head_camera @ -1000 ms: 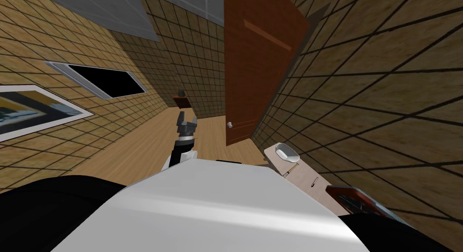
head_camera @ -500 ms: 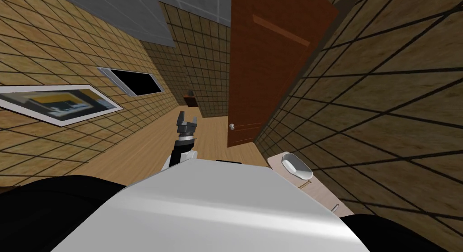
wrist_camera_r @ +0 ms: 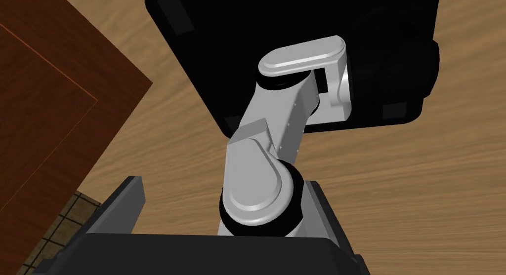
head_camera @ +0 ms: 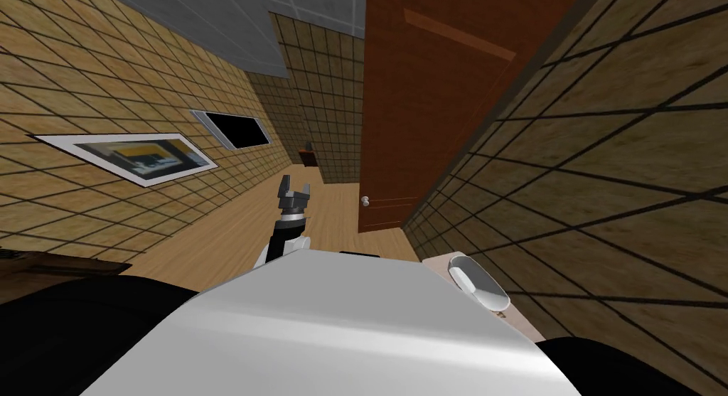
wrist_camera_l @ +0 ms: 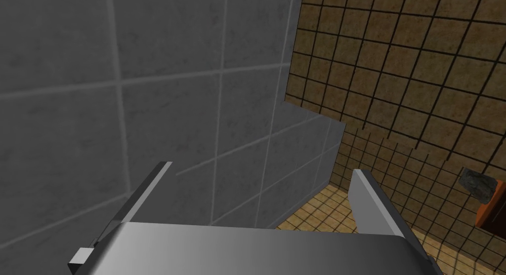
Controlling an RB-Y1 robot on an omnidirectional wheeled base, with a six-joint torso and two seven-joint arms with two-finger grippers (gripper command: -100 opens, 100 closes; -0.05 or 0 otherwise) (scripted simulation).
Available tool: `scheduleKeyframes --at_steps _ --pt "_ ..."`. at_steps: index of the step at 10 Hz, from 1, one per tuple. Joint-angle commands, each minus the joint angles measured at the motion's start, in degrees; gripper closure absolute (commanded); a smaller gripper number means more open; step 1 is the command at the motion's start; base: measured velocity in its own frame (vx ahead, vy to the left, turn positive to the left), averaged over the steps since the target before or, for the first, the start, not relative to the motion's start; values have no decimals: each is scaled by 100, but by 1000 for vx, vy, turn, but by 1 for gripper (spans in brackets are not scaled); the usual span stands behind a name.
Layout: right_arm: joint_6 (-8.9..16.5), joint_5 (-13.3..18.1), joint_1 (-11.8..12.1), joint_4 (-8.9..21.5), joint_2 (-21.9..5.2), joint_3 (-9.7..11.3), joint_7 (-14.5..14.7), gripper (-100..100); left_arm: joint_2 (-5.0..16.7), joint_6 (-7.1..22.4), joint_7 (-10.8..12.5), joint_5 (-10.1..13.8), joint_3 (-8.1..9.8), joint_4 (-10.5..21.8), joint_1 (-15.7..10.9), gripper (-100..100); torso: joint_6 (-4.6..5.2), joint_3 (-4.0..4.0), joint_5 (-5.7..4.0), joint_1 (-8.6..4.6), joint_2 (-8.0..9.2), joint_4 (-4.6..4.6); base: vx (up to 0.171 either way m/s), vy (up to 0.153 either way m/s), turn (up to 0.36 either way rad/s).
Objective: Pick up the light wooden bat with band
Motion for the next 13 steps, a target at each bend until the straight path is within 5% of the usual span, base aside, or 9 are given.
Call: scheduleKeyframes --at_steps 1,9,13 --pt "80 286 127 180 -127 -43 109 -100 0 0 0 0 0 0 0 0 0 0 0 0 0 0 85 -119 242" --pt "527 1400 508 749 -470 -183 387 -100 0 0 0 0 0 0 0 0 -1 -4 -3 -13 -8 -1 54 -148 185" --pt "638 1615 556 795 -572 -167 328 -100 0 0 0 0 0 0 0 0 1 0 -2 -8 0 0 23 -115 114"
